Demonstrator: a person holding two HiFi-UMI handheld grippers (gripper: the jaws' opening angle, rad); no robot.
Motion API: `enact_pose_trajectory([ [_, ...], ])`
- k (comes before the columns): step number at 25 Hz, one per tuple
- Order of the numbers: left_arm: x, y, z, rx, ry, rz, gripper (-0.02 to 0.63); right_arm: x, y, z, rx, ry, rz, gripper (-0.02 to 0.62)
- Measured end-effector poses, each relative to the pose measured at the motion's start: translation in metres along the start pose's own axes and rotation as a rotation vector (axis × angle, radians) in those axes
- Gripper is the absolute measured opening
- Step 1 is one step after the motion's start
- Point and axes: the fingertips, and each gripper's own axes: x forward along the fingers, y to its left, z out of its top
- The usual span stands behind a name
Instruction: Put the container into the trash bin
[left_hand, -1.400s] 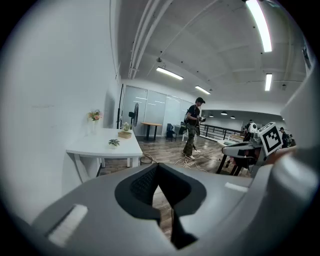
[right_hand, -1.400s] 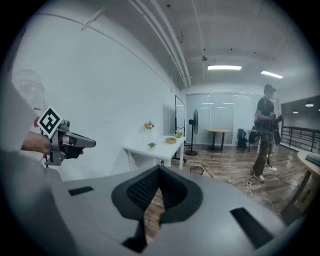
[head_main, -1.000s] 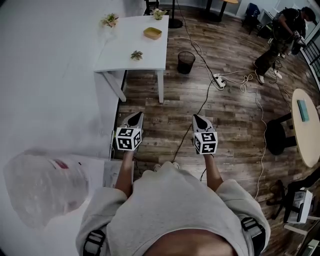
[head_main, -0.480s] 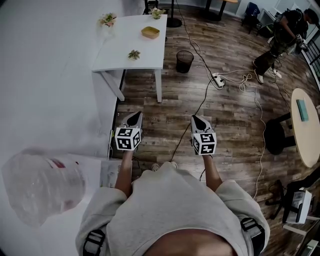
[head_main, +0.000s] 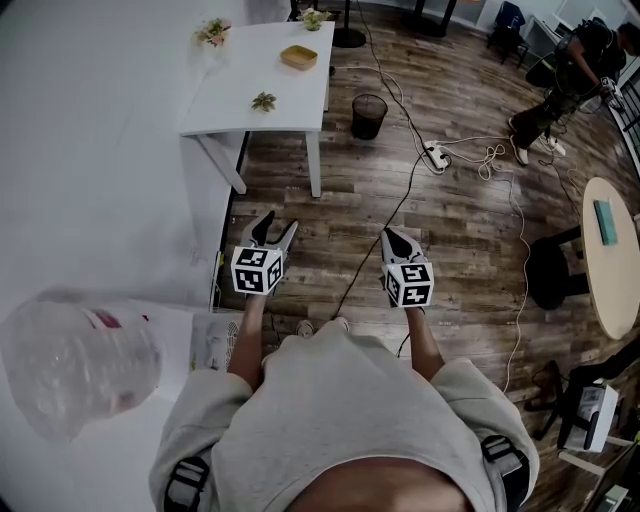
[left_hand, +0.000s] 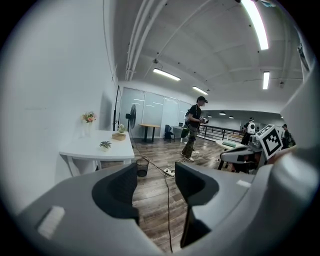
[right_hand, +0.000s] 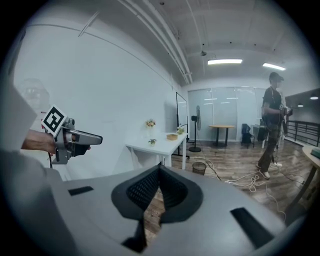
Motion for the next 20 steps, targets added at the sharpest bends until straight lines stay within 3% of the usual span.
enact_pose_trajectory([
  [20,0.049,-0.009,-0.004,-0.013,0.017,0.027,0.23,0.019,-0.046,-0.006,0.001,0.008,0.009,0.014],
])
